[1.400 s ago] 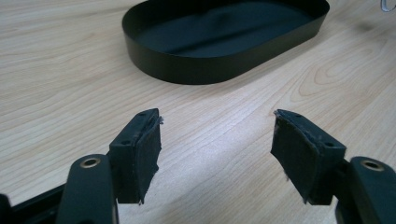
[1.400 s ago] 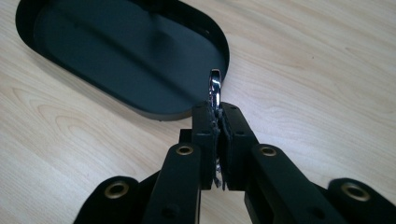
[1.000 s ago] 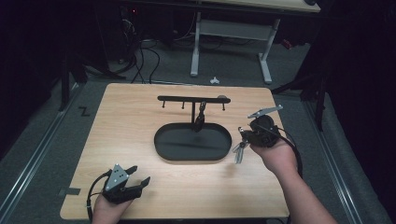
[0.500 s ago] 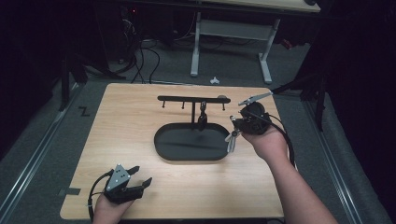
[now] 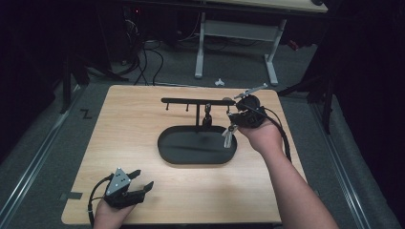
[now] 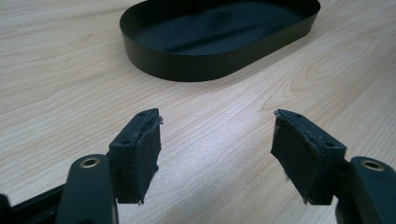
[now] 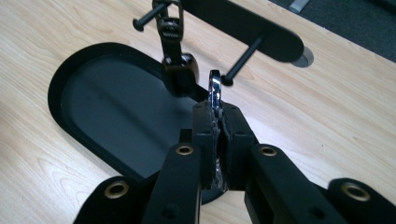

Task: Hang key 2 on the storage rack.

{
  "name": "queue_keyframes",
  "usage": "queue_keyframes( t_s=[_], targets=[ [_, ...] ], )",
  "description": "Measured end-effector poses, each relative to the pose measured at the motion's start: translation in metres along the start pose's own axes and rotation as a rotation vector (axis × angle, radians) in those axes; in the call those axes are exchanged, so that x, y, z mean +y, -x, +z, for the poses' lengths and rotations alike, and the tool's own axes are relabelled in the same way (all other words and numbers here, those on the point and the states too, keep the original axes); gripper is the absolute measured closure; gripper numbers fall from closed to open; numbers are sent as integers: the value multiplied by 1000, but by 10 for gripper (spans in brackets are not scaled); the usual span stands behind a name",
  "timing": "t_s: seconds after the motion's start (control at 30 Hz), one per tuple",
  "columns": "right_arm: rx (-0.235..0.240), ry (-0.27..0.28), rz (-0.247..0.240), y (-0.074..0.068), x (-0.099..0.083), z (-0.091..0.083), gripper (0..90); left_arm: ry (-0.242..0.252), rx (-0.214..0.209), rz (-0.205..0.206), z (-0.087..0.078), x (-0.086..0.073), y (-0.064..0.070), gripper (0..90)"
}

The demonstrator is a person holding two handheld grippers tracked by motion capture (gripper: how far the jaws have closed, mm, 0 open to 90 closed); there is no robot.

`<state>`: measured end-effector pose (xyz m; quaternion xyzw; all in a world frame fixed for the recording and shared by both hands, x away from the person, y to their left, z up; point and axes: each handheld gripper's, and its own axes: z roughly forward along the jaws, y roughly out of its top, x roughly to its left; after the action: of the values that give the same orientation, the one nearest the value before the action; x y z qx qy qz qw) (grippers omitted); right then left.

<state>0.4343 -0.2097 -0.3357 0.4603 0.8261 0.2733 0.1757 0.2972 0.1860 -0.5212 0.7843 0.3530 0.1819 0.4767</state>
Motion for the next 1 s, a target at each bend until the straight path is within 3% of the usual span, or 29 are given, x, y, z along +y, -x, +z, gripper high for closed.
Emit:
queue_keyframes(
  t_s=[0.3,0.47,0.57,1.0],
  targets=[
    [11,13,43,10,-1,13,858,-12,-9,8,0,0,2,331],
    [-5,23,43,12,0,16,843,-9,-7,10,1,0,2,331],
    [-51,22,52,13,-2,20,803,-13,-10,8,0,0,1,331],
    [-50,-21,91,8,-33,48,710,-11,-12,11,2,0,3,330]
  ],
)
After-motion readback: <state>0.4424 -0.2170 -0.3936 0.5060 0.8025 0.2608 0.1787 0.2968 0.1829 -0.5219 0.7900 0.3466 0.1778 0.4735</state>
